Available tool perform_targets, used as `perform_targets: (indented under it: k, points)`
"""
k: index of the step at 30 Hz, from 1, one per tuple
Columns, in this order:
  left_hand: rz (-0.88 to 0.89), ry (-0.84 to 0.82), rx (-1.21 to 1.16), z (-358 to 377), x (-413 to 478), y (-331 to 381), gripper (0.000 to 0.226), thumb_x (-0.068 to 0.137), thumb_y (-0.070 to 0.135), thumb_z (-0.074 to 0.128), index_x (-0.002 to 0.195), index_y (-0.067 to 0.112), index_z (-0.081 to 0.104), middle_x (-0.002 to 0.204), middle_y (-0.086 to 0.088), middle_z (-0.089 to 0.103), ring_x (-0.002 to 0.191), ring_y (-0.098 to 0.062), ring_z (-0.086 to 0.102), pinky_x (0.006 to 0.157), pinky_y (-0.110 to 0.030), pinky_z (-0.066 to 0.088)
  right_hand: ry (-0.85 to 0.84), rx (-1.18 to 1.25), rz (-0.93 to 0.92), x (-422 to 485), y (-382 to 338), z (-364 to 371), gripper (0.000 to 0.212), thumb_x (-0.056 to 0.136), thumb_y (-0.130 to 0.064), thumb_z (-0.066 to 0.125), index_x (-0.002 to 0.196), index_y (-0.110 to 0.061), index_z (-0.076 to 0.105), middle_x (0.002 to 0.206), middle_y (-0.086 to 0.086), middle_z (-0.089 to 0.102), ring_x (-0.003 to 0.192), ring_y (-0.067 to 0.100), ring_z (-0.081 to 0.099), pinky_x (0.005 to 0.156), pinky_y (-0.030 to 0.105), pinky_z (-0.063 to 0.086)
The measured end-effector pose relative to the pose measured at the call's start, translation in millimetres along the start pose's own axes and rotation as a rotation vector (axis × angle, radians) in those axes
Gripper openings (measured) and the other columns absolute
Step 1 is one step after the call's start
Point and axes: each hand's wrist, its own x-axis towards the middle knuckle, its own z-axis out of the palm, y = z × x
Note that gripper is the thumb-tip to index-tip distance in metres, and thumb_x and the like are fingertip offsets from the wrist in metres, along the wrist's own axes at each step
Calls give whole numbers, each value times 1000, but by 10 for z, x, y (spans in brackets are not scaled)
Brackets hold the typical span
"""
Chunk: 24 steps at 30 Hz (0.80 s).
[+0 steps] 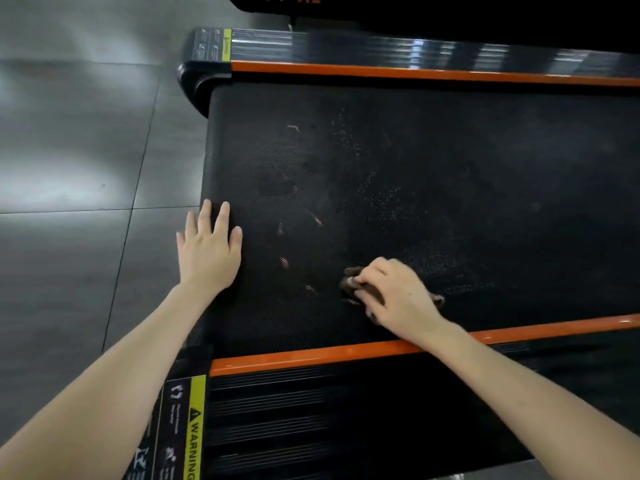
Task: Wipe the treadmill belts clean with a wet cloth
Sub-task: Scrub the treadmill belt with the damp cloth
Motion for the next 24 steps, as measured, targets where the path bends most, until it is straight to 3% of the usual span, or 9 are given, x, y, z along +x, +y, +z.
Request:
perform_targets:
  k: [4,5,7,9,12,14,17,18,24]
  points:
    - [-82,-9,-199,27,-60,25,52,101,38,30,151,27,18,159,0,7,145,-29,7,109,-49,26,211,-53,567,-9,506,-163,14,88,-24,59,92,-11,63,90,11,60,83,34,58,75,44,47]
    - [-81,4,-214,29,-54,26,53,101,37,31,151,26,18,159,-1,8,145,-29,8,109,-48,26,235,-76,634,3,448,-133,13,88,-24,58,91,-11,61,90,11,59,84,34,58,74,44,46]
    - [-97,30,-251,41,-38,3,56,100,36,33,151,22,16,158,-7,11,144,-31,10,110,-47,24,217,-38,474,63,61,27,18,84,-29,54,86,-14,63,85,11,60,79,35,58,70,43,45]
    - [-173,18,-298,46,-26,-18,60,100,39,33,152,19,12,157,-14,14,141,-35,18,110,-48,24,75,90,119,121,-462,200,20,81,-33,51,85,-17,63,83,7,60,75,30,57,66,41,45]
    - [-226,-21,-291,61,-32,-38,62,99,45,28,152,18,7,155,-14,16,130,-39,36,100,-49,36,-87,55,-191,326,-628,258,19,83,-33,52,84,-17,63,83,2,57,72,25,53,62,37,43]
    - [-213,-22,-286,57,-24,-44,62,99,45,27,151,19,6,155,-14,16,125,-39,42,95,-48,39,4,-14,-145,569,-325,241,18,83,-32,53,83,-17,63,82,5,57,72,27,53,63,40,45]
    - [-204,-10,-297,64,-19,-53,61,100,44,27,151,18,7,154,-13,17,124,-38,42,94,-47,39,178,-5,209,909,6,133,17,88,-28,57,87,-11,62,86,8,56,76,27,54,69,39,44]
    - [-204,-6,-303,65,-17,-54,61,100,43,27,151,18,8,154,-12,18,124,-38,42,94,-47,39,186,15,238,914,-13,165,17,88,-27,58,88,-10,62,87,8,56,77,26,54,70,35,42]
    - [-202,-7,-327,56,-16,-66,57,101,40,25,151,18,11,153,-12,20,125,-39,39,94,-49,37,-115,148,-279,221,-437,150,18,88,-30,57,86,-15,66,85,2,57,73,19,50,66,34,41]
